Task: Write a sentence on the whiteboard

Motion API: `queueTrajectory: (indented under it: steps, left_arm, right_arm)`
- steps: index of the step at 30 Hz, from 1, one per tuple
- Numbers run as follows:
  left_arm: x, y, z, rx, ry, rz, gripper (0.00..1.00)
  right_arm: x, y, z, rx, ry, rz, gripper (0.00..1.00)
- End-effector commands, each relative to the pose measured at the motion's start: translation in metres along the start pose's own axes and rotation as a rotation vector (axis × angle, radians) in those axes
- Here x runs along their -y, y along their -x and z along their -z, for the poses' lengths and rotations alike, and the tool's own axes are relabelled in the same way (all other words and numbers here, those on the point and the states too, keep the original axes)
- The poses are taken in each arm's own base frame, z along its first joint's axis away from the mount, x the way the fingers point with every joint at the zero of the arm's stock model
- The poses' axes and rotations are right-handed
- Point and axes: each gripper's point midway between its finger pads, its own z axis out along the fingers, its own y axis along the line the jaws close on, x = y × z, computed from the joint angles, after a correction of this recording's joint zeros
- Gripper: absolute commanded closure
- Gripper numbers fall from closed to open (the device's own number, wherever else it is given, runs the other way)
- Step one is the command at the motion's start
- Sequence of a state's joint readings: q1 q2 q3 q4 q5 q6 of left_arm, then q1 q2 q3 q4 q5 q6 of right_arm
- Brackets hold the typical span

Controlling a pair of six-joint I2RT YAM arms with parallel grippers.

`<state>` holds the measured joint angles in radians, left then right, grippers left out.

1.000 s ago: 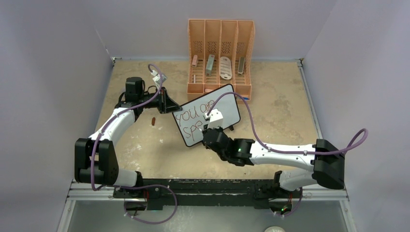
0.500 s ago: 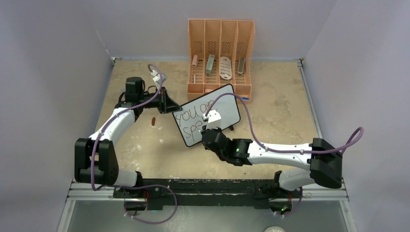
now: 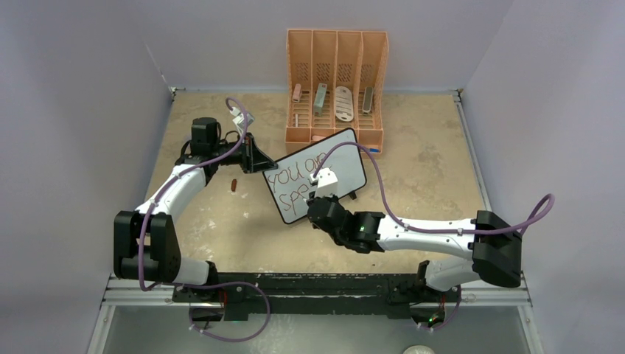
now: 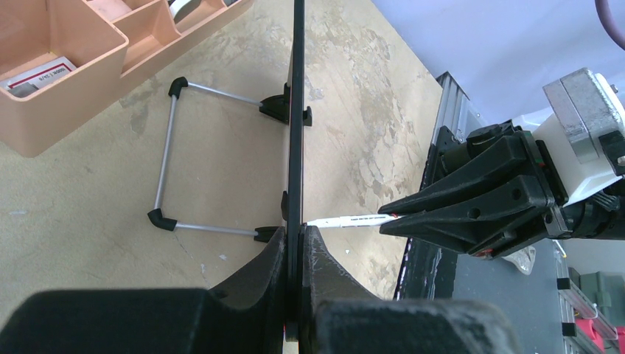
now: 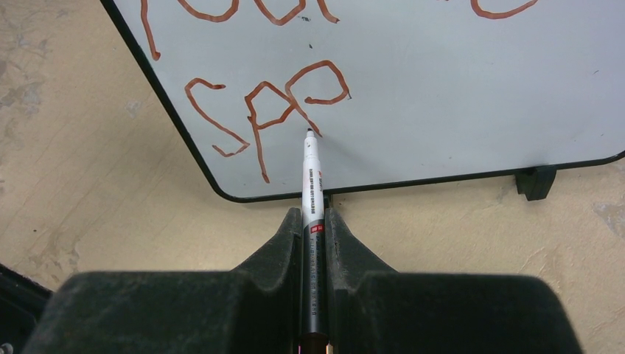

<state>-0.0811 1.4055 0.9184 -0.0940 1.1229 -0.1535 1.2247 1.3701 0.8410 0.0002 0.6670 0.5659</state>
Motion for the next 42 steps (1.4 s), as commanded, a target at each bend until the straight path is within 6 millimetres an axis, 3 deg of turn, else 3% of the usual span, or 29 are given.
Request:
queueTrajectory:
  steps: [1,8,20,36,42]
  left_arm:
    - [0.011,0.013,0.001,0.013,-0.021,-0.059,1.0]
    - [0.011,0.013,0.001,0.013,-0.023,-0.061,1.0]
    - [0.011,0.012,0.001,0.012,-0.022,-0.059,1.0]
    - [0.01,0.013,0.001,0.013,-0.016,-0.06,1.0]
    - [0.01,0.013,0.001,0.013,-0.016,-0.059,1.0]
  right_arm:
    - [0.005,-0.001,-0.001,0.009,-0.036,-0.012,1.0]
    - [0.015,-0.006,-0.002,-0.002,-0.083,-0.001,1.0]
    - [0.029,0.004,0.0,0.029,-0.137,-0.044,1.0]
    - [0.023,0.027,0.013,0.093,-0.072,-0.093,1.0]
    - [0.033,0.026,0.015,0.09,-0.097,-0.086,1.0]
